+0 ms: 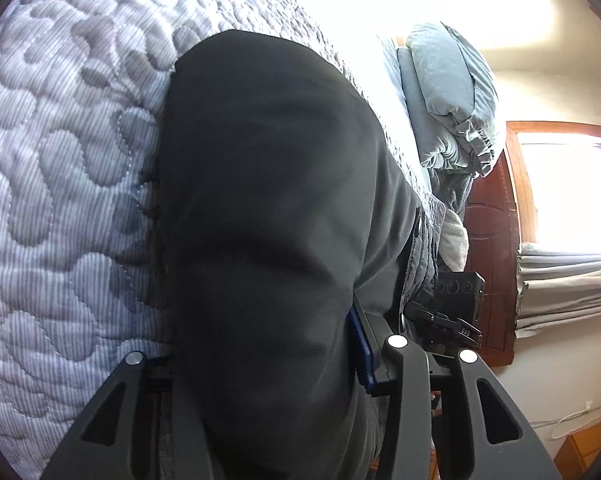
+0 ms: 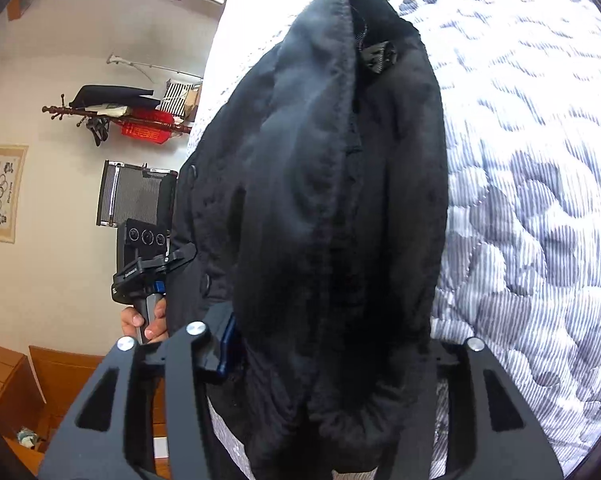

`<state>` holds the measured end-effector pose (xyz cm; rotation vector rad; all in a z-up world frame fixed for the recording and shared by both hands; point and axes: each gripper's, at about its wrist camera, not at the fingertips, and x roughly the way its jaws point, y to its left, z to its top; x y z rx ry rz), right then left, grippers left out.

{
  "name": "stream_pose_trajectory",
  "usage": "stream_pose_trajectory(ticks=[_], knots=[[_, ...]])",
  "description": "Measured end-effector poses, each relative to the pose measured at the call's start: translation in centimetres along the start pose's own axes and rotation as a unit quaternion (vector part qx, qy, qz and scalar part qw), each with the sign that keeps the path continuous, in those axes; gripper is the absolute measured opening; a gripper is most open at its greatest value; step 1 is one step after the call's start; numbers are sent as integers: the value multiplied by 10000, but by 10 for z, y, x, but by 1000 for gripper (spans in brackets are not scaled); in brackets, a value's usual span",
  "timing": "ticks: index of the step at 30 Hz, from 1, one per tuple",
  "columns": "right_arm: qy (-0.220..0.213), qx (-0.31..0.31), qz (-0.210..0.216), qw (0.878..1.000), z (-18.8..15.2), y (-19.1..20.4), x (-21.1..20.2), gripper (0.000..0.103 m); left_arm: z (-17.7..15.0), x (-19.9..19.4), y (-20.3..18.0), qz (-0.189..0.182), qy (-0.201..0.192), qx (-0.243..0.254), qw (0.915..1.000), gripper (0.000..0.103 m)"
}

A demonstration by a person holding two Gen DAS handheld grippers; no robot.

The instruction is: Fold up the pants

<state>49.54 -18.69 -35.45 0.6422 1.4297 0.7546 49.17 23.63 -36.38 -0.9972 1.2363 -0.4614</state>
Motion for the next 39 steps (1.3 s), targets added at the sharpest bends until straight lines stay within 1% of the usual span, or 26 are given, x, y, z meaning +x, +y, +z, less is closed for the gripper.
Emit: stream_pose_trajectory(ticks=[2, 3, 5, 7, 9, 12, 13, 14, 15, 16, 18, 21, 23, 24, 25, 27, 28, 29, 30, 32, 34, 36, 39], knots=[[-53, 29, -10, 10000, -1, 1, -5, 55, 1, -3, -5, 110, -34, 22, 9999, 47], [-115, 36, -21, 9999, 0, 2, -9, 58, 0, -7, -10, 202, -83, 81, 9997, 48], [-285, 55, -52, 9996, -4, 5, -22, 62, -3, -16, -20, 466, -197, 220, 9985, 53], [-467, -21, -187, 9987, -8, 8, -37, 62, -8, -28, -27, 742, -448, 304, 9958, 58], [-621, -139, -291, 9976, -15, 13, -48, 62, -16, -41, -31, 992, -783, 340, 9914, 64], [-768, -198, -464, 9958, -25, 13, -55, 62, -26, -56, -36, 1148, -1226, 469, 9847, 74], [-759, -182, -688, 9946, -27, 11, -52, 62, -28, -56, -37, 1262, -1272, 495, 9826, 75], [-752, -205, -940, 9925, -30, 8, -49, 62, -29, -52, -37, 1451, -1254, 504, 9801, 75], [-742, -164, -1079, 9913, -33, 3, -46, 62, -29, -48, -35, 1712, -1234, 507, 9762, 75], [-725, -63, -1153, 9907, -35, -4, -43, 63, -30, -43, -32, 1837, -1169, 499, 9747, 77], [-773, 49, -1127, 9906, -38, -13, -41, 67, -31, -39, -26, 1870, -1129, 430, 9749, 77], [-840, 150, -929, 9920, -42, -12, -43, 67, -33, -44, -24, 1746, -1208, 335, 9766, 76], [-981, 136, -932, 9907, -50, -11, -57, 66, -40, -56, -26, 1636, -1351, 362, 9766, 76], [-1054, 151, -890, 9903, -55, -9, -64, 66, -44, -62, -27, 1566, -1415, 371, 9768, 78], [-1105, 168, -826, 9903, -59, -9, -70, 66, -49, -70, -28, 1516, -1478, 361, 9767, 83], [-1196, 176, -787, 9895, -71, -3, -82, 66, -61, -85, -31, 1524, -1631, 352, 9741, 91], [-1263, 173, -787, 9887, -77, 1, -87, 67, -68, -91, -33, 1533, -1699, 377, 9727, 91], [-1338, 187, -827, 9874, -81, 7, -91, 72, -77, -98, -37, 1558, -1750, 413, 9713, 92], [-1450, 209, -888, 9852, -89, 12, -96, 81, -85, -104, -41, 1598, -1809, 451, 9694, 94], [-1692, 224, -1056, 9796, -106, 25, -105, 88, -107, -117, -54, 1780, -1977, 597, 9621, 97], [-1920, 165, -1335, 9721, -125, 42, -113, 92, -130, -129, -71, 2050, -2125, 839, 9517, 98], [-2101, 24, -1652, 9636, -149, 65, -120, 92, -161, -141, -94, 2326, -2298, 1187, 9375, 99], [-2424, -356, -2057, 9475, -192, 108, -131, 94, -203, -152, -126, 2772, -2400, 1485, 9184, 99]])
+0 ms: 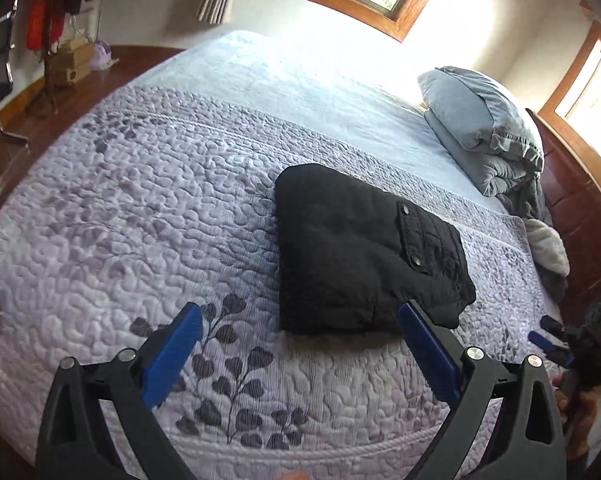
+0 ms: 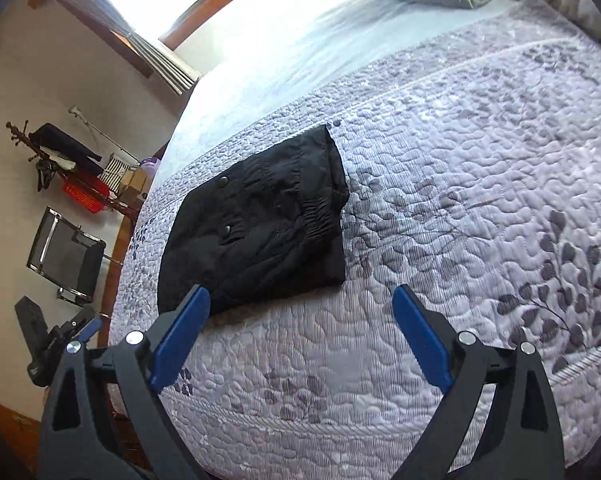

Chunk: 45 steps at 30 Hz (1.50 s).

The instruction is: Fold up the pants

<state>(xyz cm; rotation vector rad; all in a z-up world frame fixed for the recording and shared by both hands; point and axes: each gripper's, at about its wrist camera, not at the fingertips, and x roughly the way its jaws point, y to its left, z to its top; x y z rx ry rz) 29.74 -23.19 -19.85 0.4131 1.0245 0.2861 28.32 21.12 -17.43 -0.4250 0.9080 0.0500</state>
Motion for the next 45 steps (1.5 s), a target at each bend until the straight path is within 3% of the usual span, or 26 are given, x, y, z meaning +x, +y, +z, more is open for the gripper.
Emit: stream_pose_trajectory(ticks=[3, 7, 13, 20, 23, 27, 32, 38, 45], knots=[[-469, -405, -366, 9974, -30, 40, -50, 96, -22, -47, -20, 214, -219, 307, 9991, 99], [-1034, -885, -711, 9881, -70, 81, -114, 100, -49, -109, -41, 212, -592, 422, 9971, 99], [-1400, -1490, -1079, 9729, -121, 131, -185, 100, -90, -187, -75, 491, -943, 674, 9920, 99], [-1767, -1825, -1317, 9582, -169, 167, -244, 100, -128, -256, -106, 375, -1156, 753, 9897, 99], [-1823, -1926, -1378, 9543, -187, 178, -260, 100, -144, -274, -115, 505, -1163, 857, 9882, 99], [-1921, -2034, -1378, 9501, -209, 188, -278, 100, -165, -294, -121, 237, -1121, 819, 9900, 99], [-1965, -2155, -1304, 9476, -228, 198, -287, 100, -187, -308, -128, 156, -1075, 972, 9893, 99], [-1953, -2195, -1268, 9474, -243, 205, -288, 100, -199, -321, -128, 203, -1201, 984, 9877, 99], [-2018, -2227, -1252, 9455, -250, 211, -289, 100, -198, -323, -122, -6, -1167, 961, 9885, 99]])
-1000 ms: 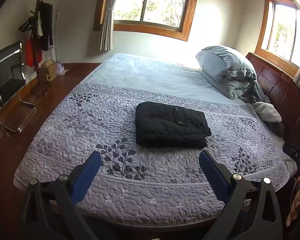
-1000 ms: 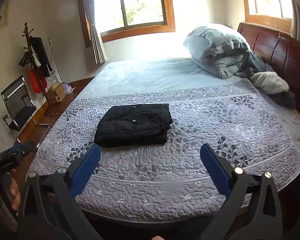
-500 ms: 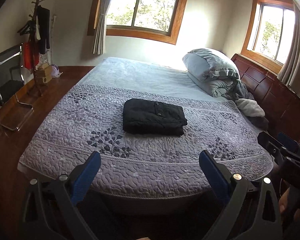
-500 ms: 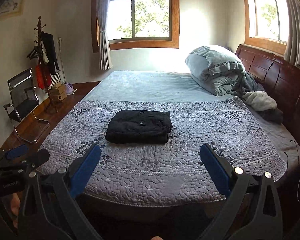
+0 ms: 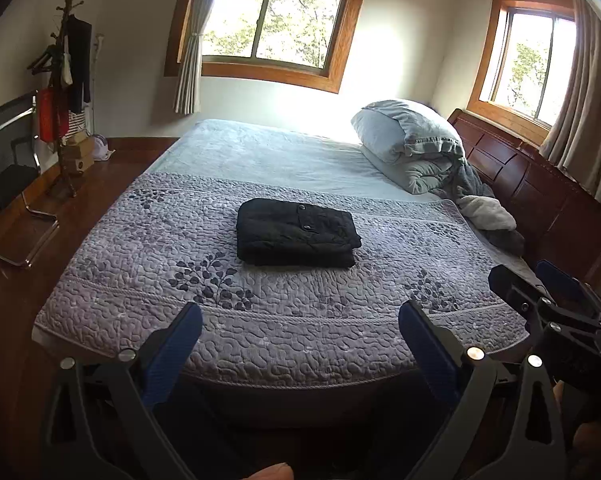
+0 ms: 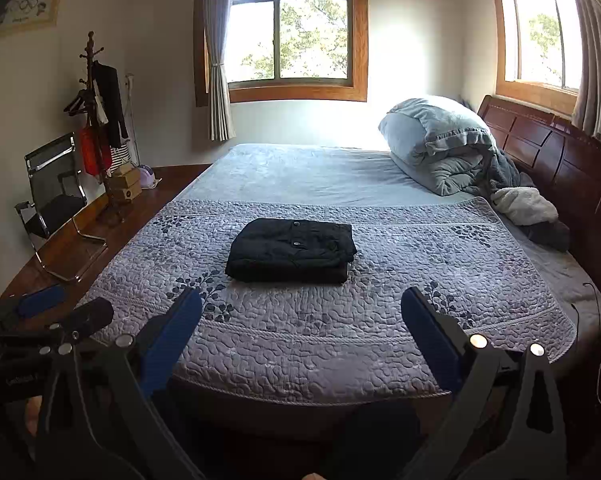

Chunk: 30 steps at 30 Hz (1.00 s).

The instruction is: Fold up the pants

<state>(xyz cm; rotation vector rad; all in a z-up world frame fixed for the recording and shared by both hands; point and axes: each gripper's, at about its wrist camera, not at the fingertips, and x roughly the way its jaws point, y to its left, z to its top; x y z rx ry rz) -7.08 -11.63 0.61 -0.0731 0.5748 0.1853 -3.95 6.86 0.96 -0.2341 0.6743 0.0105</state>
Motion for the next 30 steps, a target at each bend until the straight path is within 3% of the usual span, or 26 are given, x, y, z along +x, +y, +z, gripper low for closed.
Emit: stream_pose_trajectory(ticks=[5, 15, 21, 30], knots=[[-5, -38, 10, 10000, 1, 1, 3, 100, 3, 4, -1, 223, -15, 74, 9997, 99], [116, -21, 36, 9999, 1, -2, 18, 100, 9, 13, -7, 146, 37, 68, 9999, 99], [163, 49, 73, 9998, 1, -7, 25, 100, 9, 16, -14, 450, -14, 202, 9988, 99], [165, 57, 70, 9998, 3, -14, 29, 100, 14, 20, -16, 467, -33, 173, 9988, 99]])
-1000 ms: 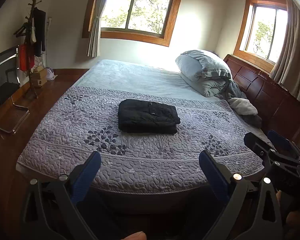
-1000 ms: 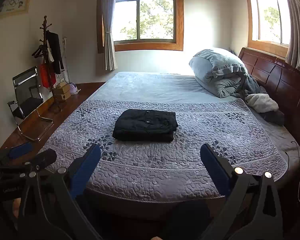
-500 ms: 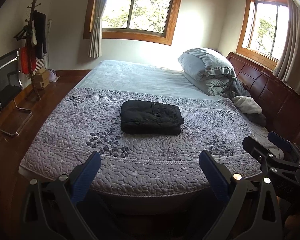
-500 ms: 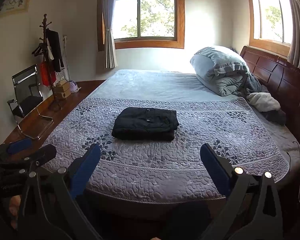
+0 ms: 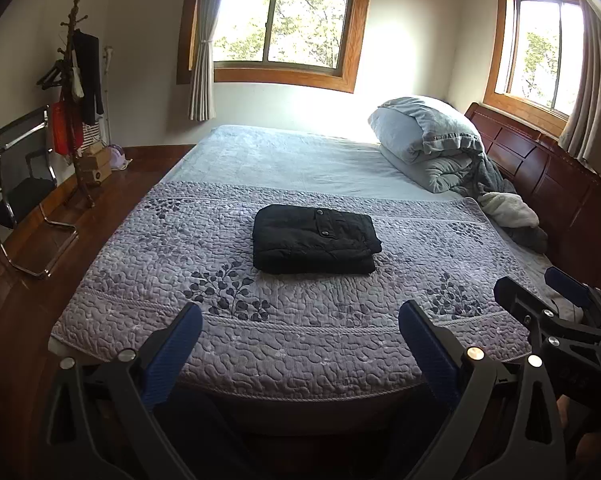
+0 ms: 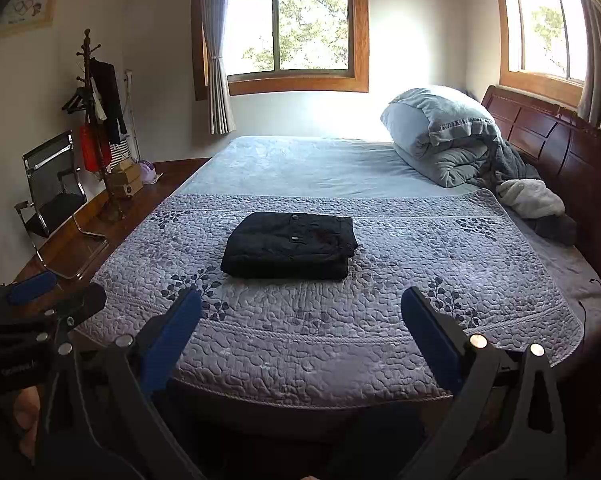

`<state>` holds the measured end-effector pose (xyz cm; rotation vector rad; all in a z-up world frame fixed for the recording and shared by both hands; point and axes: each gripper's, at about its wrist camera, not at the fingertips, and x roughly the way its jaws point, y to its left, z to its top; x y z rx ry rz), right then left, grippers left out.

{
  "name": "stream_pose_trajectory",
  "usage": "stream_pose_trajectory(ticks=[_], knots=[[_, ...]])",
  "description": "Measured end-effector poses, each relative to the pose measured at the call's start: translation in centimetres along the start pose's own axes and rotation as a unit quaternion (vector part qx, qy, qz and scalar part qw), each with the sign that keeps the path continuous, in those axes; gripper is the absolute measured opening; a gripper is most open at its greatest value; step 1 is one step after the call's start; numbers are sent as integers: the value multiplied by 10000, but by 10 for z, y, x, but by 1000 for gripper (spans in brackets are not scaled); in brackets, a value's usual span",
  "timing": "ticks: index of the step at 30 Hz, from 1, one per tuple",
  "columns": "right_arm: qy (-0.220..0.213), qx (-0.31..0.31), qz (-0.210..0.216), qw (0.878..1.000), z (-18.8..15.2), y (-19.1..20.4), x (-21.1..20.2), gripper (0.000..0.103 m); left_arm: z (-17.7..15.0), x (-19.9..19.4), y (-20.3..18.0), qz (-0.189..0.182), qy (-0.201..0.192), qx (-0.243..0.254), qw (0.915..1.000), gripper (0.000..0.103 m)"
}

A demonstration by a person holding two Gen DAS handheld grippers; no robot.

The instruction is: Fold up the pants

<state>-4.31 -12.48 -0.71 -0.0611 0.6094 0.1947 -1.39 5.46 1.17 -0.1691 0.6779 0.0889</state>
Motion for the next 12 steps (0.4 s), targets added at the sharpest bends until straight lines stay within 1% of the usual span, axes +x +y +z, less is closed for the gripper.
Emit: stream_pose_trajectory(ticks=[4, 7, 12], knots=[[-5, 8, -24, 10000, 2, -2, 2, 100, 1, 0, -2, 31, -35, 63, 10000, 99], [16, 8, -37, 10000, 2, -2, 4, 100, 4, 2, -1, 39, 50, 1, 10000, 99], [33, -7, -43, 10000, 3, -2, 7, 100, 6, 3, 0, 94, 25, 46, 9999, 99]])
